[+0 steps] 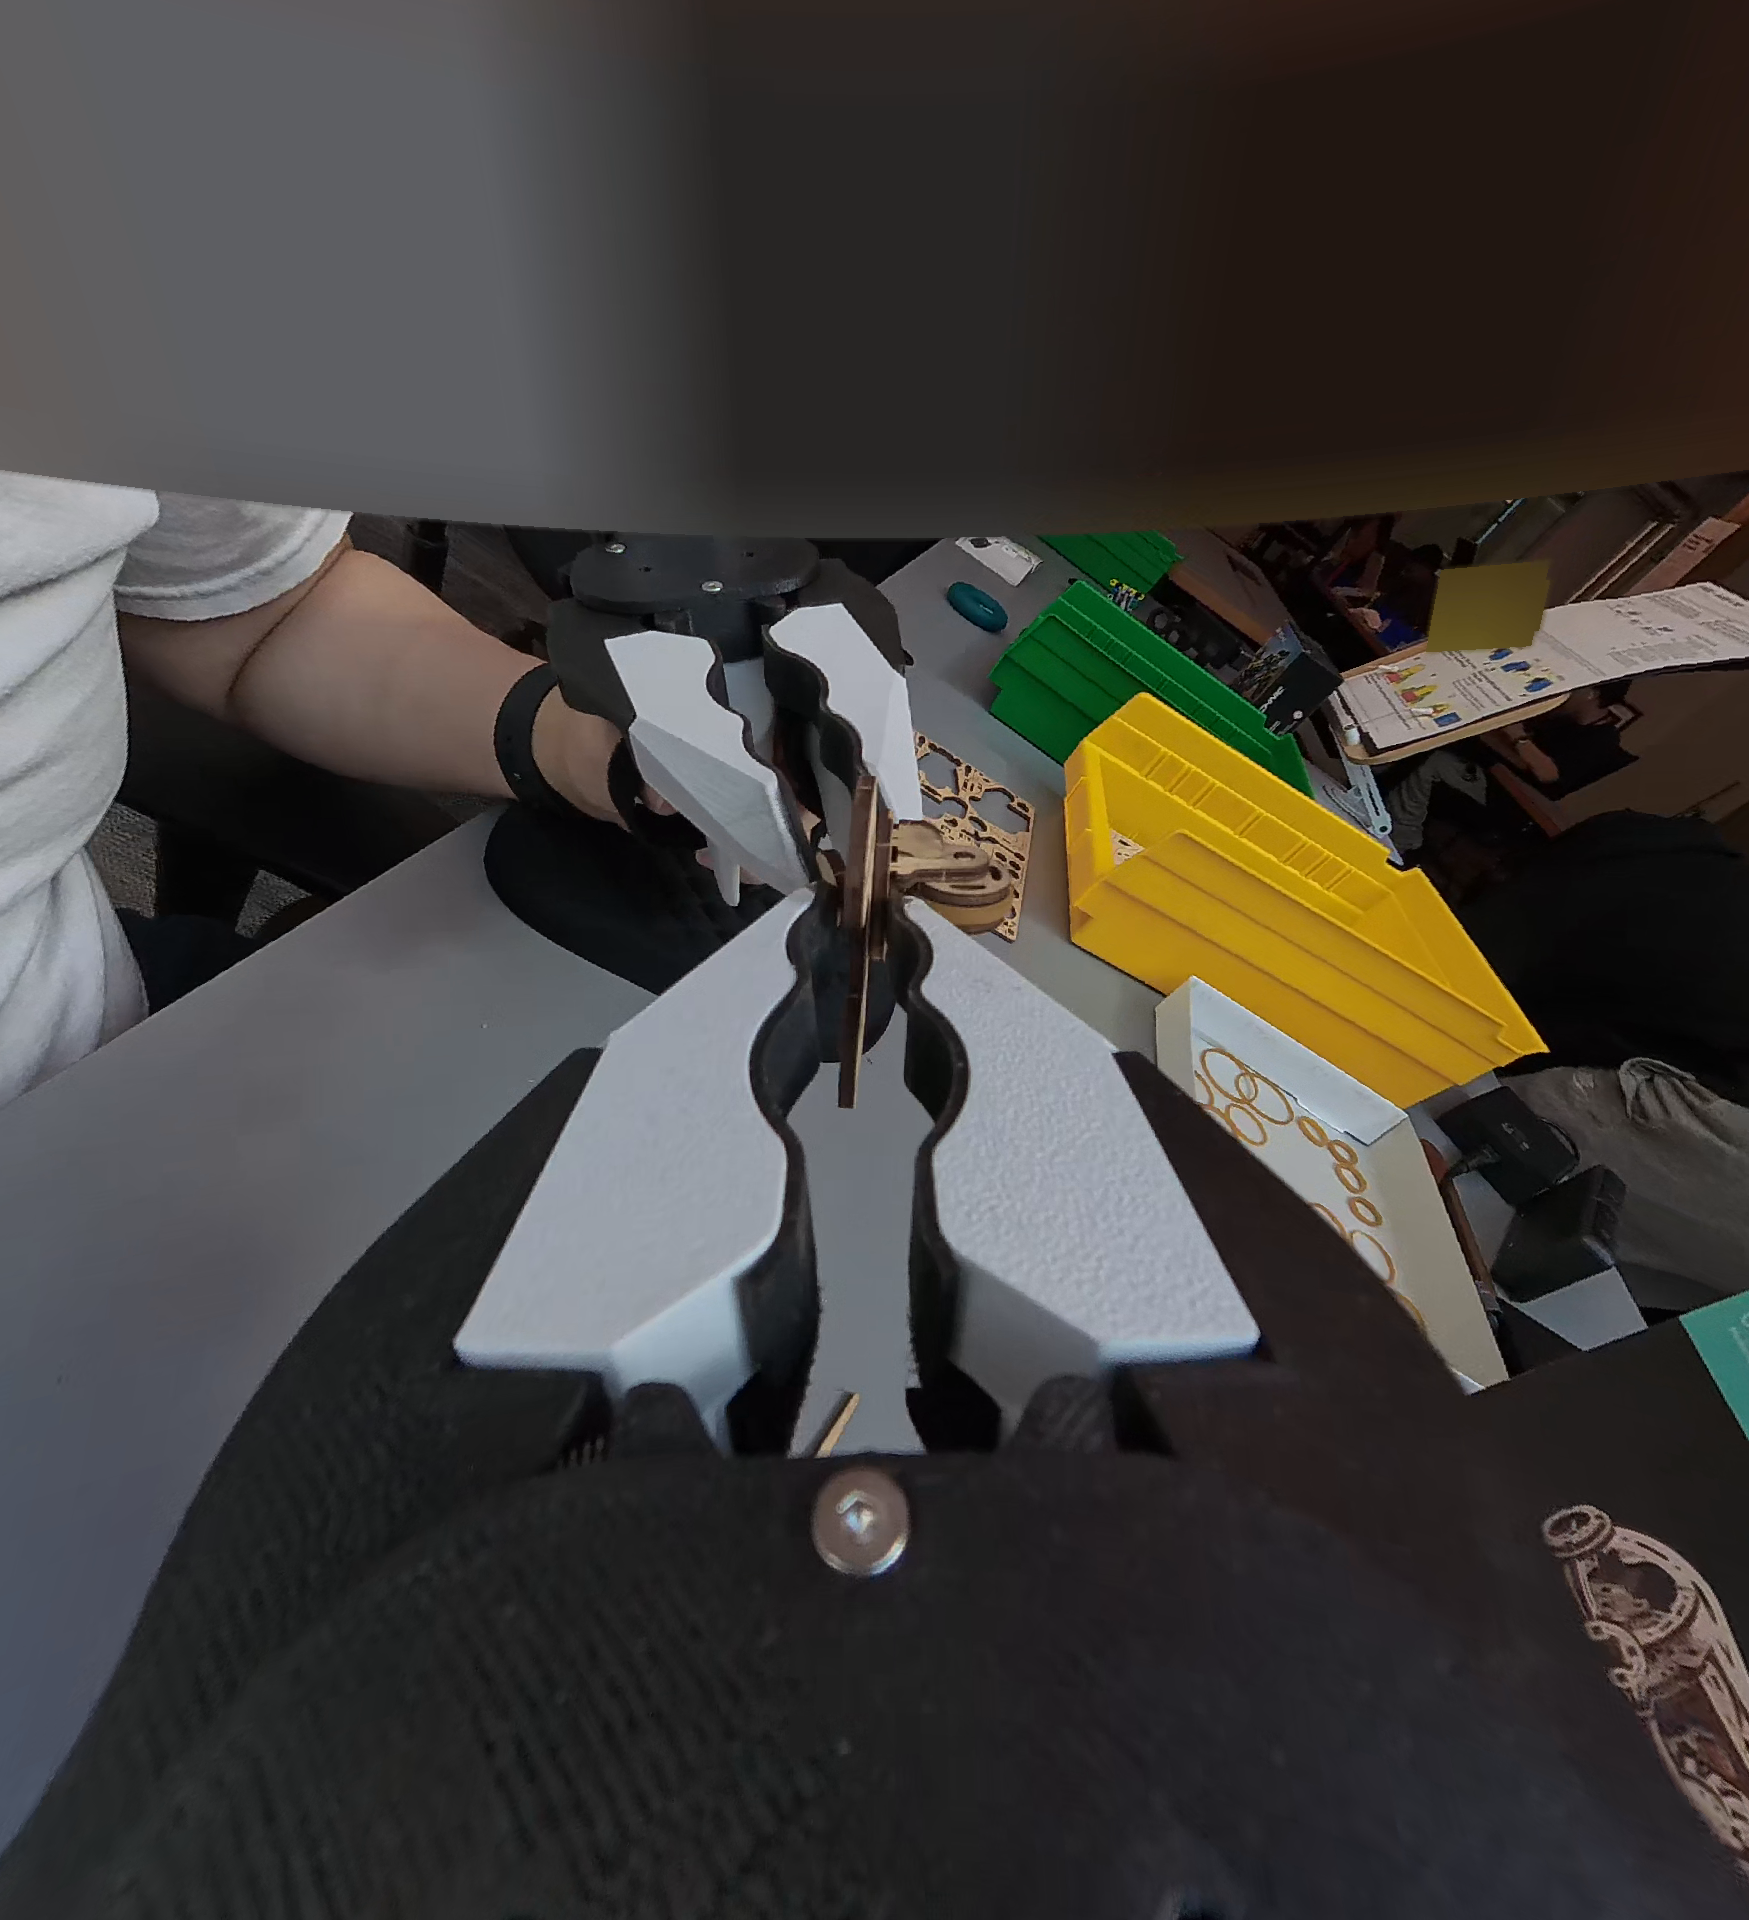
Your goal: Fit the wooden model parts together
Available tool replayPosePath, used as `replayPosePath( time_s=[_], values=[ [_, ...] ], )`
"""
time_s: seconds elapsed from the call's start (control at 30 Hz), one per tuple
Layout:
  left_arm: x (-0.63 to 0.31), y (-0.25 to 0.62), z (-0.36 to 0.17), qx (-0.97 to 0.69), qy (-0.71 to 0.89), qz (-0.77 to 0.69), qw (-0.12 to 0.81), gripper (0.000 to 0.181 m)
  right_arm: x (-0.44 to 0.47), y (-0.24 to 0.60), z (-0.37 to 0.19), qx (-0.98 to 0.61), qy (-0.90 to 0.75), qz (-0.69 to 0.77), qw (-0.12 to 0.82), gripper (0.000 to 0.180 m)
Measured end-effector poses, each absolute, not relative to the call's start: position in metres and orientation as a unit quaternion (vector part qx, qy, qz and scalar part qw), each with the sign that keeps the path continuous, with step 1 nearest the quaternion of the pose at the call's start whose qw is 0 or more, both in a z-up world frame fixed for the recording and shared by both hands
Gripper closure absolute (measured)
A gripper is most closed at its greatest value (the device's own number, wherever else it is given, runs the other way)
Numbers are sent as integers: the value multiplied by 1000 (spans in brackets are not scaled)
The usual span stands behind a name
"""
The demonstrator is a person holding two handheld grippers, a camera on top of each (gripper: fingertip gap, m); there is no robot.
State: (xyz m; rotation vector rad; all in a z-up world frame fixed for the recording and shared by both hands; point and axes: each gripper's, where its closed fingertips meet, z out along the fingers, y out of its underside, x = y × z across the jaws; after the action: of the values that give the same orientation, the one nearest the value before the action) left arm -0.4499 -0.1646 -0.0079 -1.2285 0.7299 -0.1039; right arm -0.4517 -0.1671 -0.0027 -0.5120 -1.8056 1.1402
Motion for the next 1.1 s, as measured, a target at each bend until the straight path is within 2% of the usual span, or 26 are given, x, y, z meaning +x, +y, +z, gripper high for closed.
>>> replayPosePath(
  time_s=[1.1],
  values=[
    [-457,-159,-9,-595,288,-150,735,167,-458,-160,-4,-247,-701,510,432,173]
  ],
)
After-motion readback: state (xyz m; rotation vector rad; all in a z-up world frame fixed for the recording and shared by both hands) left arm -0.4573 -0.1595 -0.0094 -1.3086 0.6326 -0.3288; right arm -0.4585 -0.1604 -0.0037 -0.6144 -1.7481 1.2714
